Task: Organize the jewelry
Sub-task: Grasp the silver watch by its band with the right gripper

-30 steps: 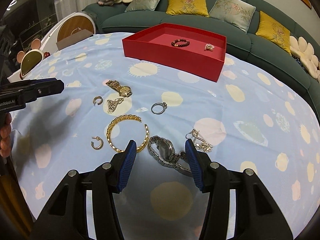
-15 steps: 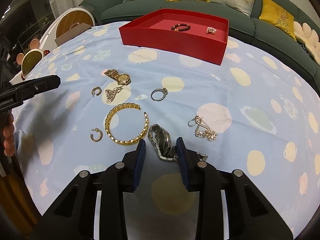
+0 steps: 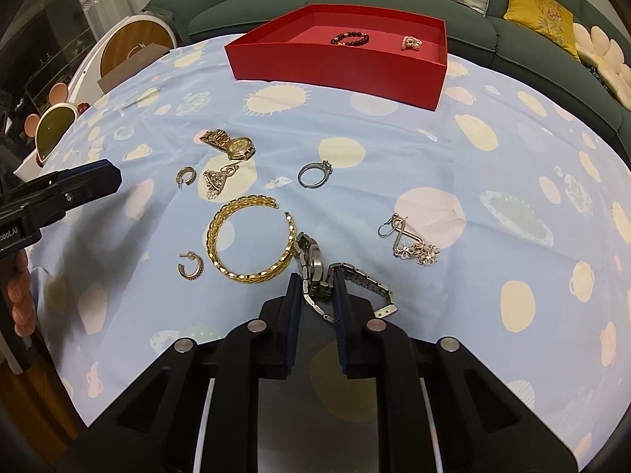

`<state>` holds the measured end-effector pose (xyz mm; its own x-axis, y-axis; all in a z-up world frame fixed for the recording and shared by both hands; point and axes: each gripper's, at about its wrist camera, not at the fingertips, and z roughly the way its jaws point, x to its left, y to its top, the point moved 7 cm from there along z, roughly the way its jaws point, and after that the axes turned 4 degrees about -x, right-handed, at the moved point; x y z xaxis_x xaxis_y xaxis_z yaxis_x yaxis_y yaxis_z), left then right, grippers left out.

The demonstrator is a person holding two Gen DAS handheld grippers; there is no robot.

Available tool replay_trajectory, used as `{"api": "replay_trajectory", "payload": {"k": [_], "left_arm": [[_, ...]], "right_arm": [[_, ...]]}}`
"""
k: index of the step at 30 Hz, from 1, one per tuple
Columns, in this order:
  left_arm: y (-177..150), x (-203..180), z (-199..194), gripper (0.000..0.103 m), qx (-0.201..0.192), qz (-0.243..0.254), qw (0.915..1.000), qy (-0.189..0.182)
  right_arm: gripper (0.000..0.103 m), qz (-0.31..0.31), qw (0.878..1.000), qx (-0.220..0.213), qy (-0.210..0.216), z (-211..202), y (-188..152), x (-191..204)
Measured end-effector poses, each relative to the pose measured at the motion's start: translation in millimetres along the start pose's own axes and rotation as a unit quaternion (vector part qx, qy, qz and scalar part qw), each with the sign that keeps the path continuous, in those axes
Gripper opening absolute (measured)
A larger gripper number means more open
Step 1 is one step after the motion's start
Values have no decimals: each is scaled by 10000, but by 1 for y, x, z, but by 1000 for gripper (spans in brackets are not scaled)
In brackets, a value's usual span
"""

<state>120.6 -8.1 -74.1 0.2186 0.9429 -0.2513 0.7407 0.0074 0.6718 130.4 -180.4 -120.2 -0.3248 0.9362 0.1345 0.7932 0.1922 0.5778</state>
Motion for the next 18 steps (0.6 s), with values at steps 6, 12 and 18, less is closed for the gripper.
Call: {"api": "replay_trajectory", "payload": {"k": [6, 12, 18], "left_arm": [[-3, -14, 4, 53, 64, -34, 9997, -225], [-10, -54, 24, 57, 226, 107, 9988, -420], [-21, -99, 51, 58, 321, 791, 9960, -277]], "right_arm": [[13, 227, 9996, -144, -119, -10, 0, -5], [13, 507, 9972, -453, -319, -32, 6, -17], [13, 713, 9945, -592, -481, -50, 0, -32]]}}
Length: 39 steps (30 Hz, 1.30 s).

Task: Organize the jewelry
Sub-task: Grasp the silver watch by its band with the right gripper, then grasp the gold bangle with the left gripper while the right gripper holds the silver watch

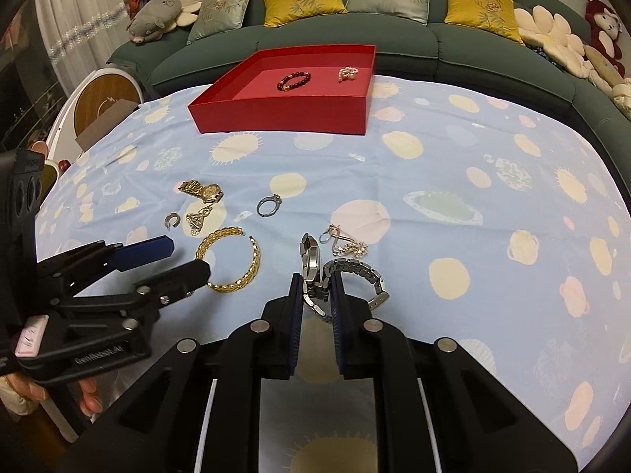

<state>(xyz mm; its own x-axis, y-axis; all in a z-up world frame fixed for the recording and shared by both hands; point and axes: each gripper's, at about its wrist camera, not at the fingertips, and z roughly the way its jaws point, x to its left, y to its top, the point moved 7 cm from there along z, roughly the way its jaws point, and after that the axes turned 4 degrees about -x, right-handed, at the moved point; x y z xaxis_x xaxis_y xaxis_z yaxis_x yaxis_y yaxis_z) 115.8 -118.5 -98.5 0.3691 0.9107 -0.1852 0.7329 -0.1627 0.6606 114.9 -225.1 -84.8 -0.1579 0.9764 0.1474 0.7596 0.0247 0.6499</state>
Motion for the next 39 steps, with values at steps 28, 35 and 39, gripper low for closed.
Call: {"api": "replay_trajectory", "payload": {"k": [28, 35, 39], "left_arm": [[-2, -16, 28, 61, -68, 416, 9986, 314], [0, -14, 27, 56, -103, 365, 9989, 287], [3, -11, 21, 55, -180, 350, 9988, 288]], "right_arm": [[13, 273, 9996, -115, -25, -16, -9, -25], [13, 236, 9997, -89, -6, -14, -10, -21], [13, 213, 9997, -110, 2, -14, -7, -18]]}}
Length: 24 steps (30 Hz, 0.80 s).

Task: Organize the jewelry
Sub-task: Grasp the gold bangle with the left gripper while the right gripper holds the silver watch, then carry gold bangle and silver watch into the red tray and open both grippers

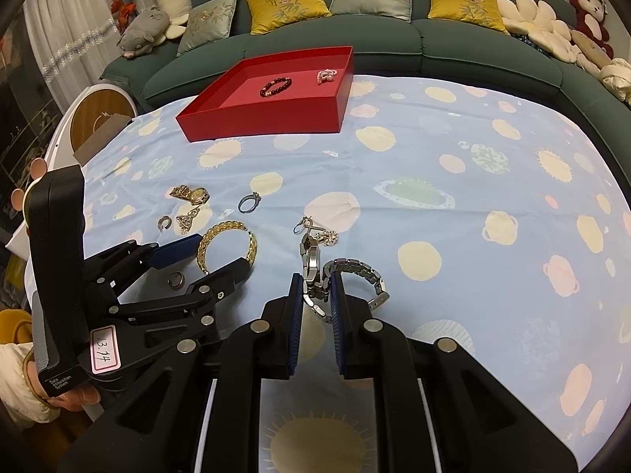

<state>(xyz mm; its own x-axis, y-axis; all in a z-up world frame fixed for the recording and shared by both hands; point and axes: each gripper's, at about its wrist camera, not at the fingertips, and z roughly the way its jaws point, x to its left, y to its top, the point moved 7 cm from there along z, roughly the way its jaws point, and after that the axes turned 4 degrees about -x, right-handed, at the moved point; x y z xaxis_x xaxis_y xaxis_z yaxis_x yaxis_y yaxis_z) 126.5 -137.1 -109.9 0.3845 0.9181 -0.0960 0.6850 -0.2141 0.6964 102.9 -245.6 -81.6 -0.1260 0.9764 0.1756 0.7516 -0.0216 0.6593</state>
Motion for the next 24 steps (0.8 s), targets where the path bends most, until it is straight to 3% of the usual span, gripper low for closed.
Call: {"api": "replay_trajectory", "payload": {"k": [7, 16, 20, 24], "left_arm": [[30, 11, -34, 55, -369, -278, 9988, -187], [117, 57, -92, 55, -1200, -361, 9921, -37], [160, 84, -88, 55, -1388, -382, 9895, 136], [195, 109, -61, 55, -1317, -490, 9899, 183]], "right_arm": [[13, 2, 9996, -277, 63, -12, 22, 8], [13, -75, 9958, -877, 239, -25, 93, 31], [13, 6, 9940, -1044, 327, -15, 137, 35], [13, 176, 9925, -1139, 416, 10, 186, 33]]}}
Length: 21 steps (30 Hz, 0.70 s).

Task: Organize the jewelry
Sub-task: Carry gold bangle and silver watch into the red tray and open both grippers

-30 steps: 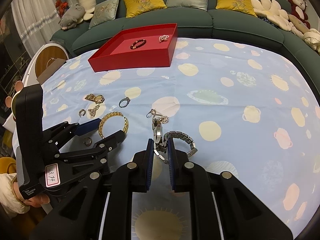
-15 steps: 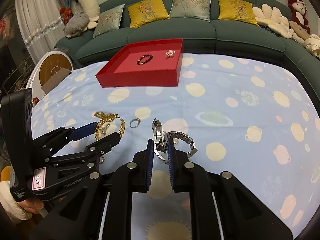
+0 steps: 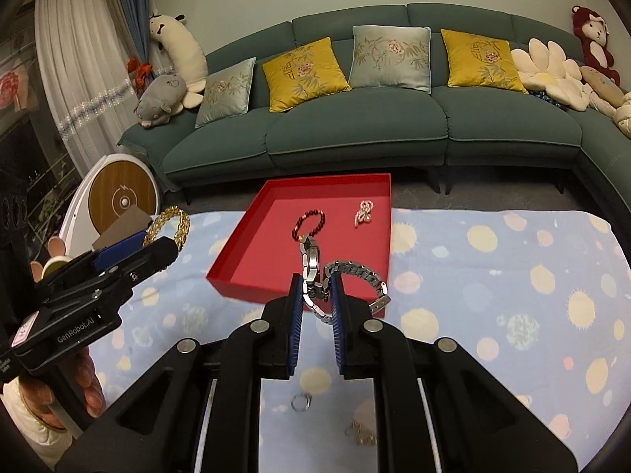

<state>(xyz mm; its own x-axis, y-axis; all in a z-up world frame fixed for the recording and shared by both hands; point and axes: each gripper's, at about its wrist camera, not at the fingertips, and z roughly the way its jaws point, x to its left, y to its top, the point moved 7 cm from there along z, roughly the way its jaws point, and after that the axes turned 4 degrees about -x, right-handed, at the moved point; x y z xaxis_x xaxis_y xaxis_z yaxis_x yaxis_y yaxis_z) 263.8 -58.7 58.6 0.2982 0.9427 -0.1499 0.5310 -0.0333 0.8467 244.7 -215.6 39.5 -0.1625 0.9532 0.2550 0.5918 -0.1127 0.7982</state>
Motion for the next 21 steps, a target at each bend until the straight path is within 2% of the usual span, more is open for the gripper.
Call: {"api": "replay_trajectory", "payload": {"k": [4, 7, 14, 21], "left_arm": [[11, 14, 45, 55, 150, -116, 9998, 76], [10, 19, 74, 55, 294, -101, 9994, 168], [-8, 28, 132, 55, 666, -91, 9972, 313], [-27, 34, 158, 56, 823, -153, 9959, 334]], "right_arm": [[13, 1, 10000, -17, -68, 42, 28, -3], [13, 105, 9999, 63, -75, 73, 35, -10], [13, 366, 9981, 454, -195, 139, 17, -32], [13, 306, 9970, 665, -266, 176, 2, -35]]}}
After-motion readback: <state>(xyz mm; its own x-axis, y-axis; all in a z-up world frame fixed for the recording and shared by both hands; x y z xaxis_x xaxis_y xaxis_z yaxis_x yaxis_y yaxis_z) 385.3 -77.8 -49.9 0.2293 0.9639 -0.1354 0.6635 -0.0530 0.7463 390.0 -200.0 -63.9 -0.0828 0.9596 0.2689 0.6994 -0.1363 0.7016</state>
